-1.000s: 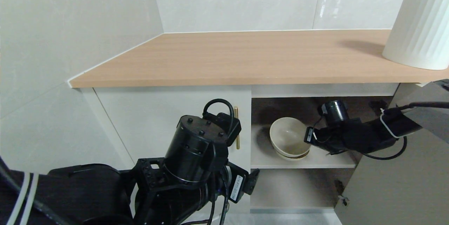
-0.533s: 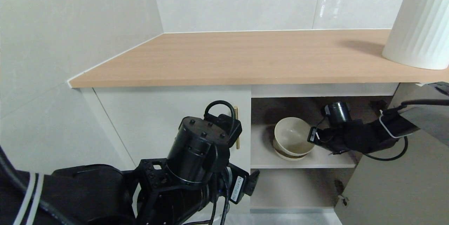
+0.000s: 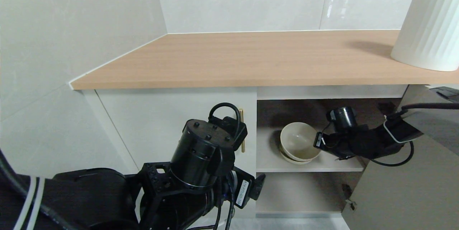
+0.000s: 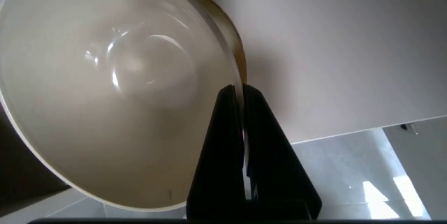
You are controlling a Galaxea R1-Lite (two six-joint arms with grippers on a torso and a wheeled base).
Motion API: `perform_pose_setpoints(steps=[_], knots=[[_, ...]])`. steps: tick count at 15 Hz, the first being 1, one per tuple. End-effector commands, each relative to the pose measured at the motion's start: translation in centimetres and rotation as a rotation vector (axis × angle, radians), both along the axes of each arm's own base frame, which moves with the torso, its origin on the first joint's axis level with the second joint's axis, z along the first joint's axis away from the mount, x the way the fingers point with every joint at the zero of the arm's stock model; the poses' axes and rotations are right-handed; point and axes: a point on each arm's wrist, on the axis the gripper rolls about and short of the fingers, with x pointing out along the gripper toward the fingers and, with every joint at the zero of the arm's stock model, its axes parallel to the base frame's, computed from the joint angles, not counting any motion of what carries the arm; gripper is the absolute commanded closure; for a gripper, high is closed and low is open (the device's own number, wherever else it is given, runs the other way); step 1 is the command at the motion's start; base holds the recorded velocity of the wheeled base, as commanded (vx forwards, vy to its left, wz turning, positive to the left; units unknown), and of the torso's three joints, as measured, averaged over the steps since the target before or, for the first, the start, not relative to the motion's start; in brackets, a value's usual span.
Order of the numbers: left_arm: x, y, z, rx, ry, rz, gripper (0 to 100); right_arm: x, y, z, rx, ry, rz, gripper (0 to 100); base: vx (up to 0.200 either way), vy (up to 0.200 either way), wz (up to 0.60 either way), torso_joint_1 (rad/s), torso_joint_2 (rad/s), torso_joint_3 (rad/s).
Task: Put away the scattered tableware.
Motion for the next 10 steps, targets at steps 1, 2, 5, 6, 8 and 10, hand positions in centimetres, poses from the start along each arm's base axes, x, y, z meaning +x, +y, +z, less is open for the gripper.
perform_pose_setpoints(steps=[1,2,5,6,8,10], knots=[[0.00,0.00,0.02,-0.001,-0.001,0.001,0,0.06,0.09,-0.12,0.001,-0.004,0.002,100,0.000,0.000,0.00,0.000,0.00,0.000],[0.00,0.00,0.02,-0.001,-0.001,0.001,0,0.07,0.09,-0.12,0.002,-0.007,0.002,100,0.000,0.000,0.00,0.000,0.00,0.000],[0.00,0.00,0.11,-0.003,-0.003,0.001,0,0.04,0.21,-0.12,0.001,-0.007,0.006,100,0.000,0.000,0.00,0.000,0.00,0.000],[0.03,0.03,0.11,-0.003,-0.003,0.002,0,-0.01,0.27,-0.15,0.000,-0.006,0.007,0,0.000,0.000,0.00,0.000,0.00,0.000],[0.03,0.03,0.11,-0.003,-0.003,0.002,0,-0.06,0.25,-0.22,0.001,-0.003,0.008,0,0.000,0.000,0.00,0.000,0.00,0.000],[0.07,0.06,0.11,-0.003,-0.003,0.004,0,-0.11,0.31,-0.25,0.000,-0.001,0.010,0,0.000,0.000,0.00,0.000,0.00,0.000]])
